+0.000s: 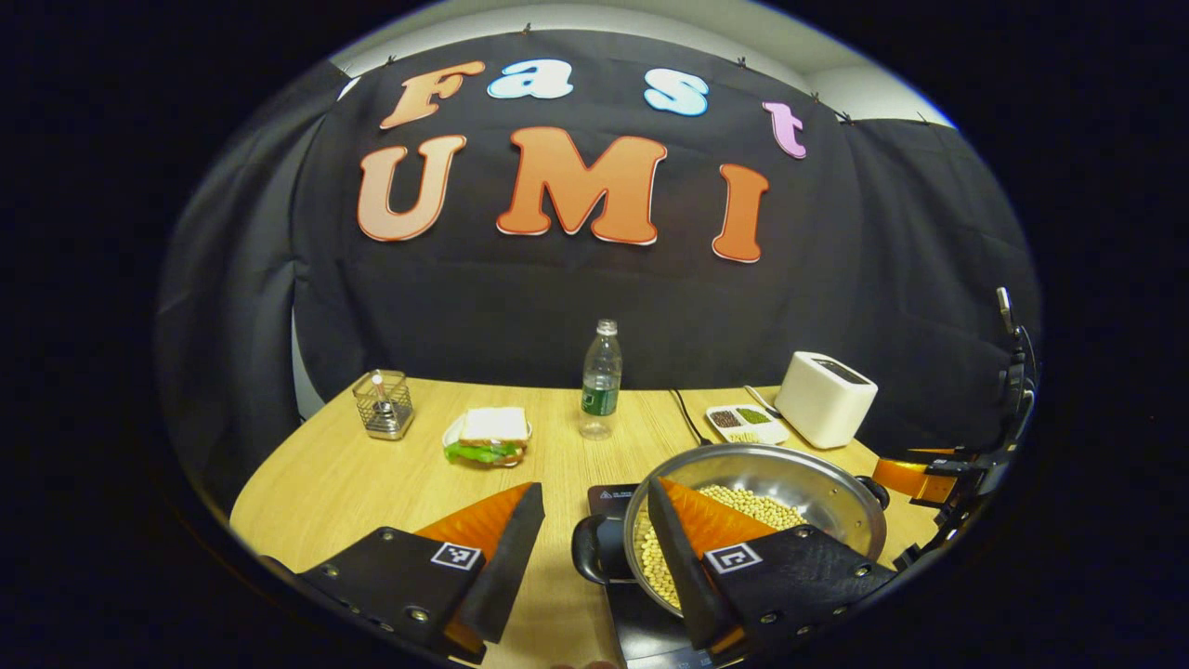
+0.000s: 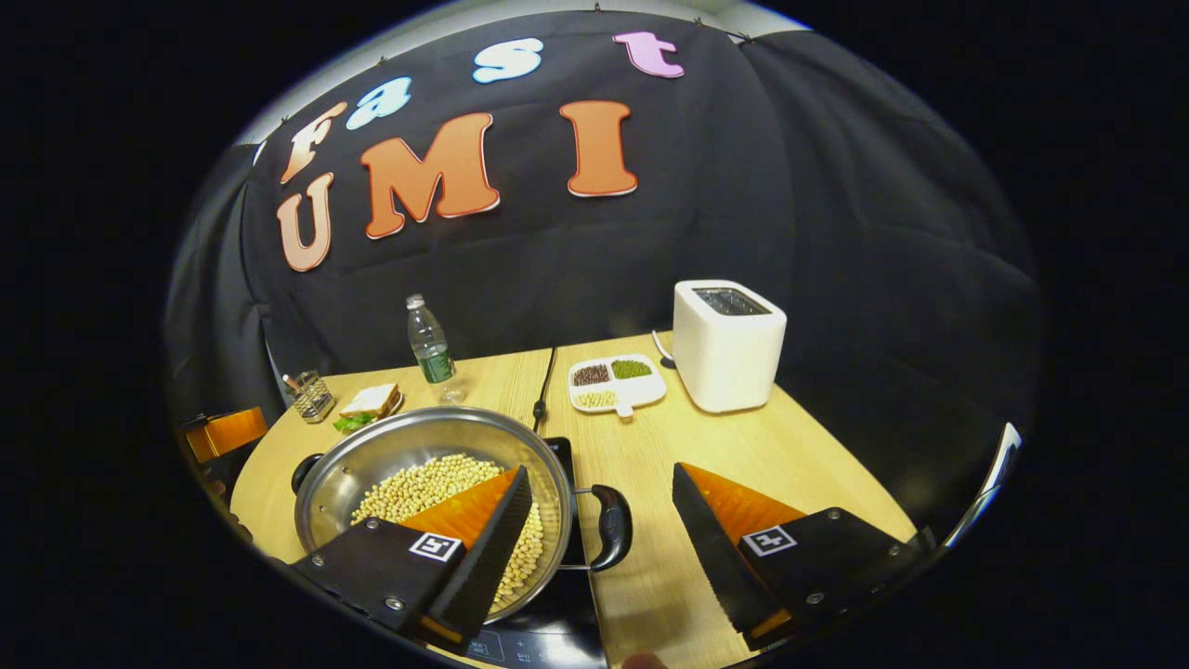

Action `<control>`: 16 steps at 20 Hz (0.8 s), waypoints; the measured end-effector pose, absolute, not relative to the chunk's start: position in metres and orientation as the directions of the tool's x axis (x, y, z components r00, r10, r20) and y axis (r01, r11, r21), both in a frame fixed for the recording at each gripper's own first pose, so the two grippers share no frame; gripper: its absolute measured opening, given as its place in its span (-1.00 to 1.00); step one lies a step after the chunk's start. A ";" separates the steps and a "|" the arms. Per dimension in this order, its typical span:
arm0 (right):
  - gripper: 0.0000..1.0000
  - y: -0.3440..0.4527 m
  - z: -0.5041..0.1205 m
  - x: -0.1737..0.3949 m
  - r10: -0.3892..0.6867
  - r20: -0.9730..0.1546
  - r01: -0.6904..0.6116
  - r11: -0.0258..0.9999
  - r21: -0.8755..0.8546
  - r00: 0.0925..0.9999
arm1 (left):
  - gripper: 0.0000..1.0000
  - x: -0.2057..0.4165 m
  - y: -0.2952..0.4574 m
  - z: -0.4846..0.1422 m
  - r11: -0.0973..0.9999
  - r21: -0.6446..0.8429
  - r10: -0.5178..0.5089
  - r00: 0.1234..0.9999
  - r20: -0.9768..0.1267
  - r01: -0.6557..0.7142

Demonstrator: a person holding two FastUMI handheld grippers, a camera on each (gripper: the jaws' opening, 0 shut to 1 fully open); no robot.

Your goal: First push the handle of the pot to place it horizontally, then grasp the pot with both hands and set it on the induction cooktop.

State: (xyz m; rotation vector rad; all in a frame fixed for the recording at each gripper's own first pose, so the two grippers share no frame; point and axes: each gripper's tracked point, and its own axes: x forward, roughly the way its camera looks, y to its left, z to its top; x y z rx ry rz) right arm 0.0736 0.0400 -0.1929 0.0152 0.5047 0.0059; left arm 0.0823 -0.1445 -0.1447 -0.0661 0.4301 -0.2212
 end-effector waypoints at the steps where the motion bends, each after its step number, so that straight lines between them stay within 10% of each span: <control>1: 0.89 0.039 -0.177 0.074 0.010 -0.457 -0.006 1.000 0.011 0.889 | 0.45 0.080 -0.138 -0.134 0.977 -0.098 -0.211 0.899 -0.383 0.187; 16: 0.88 0.005 0.031 0.027 0.035 -0.146 -0.040 0.999 -0.026 0.989 | 0.43 0.069 -0.027 0.084 1.000 -0.017 -0.004 1.000 0.006 0.004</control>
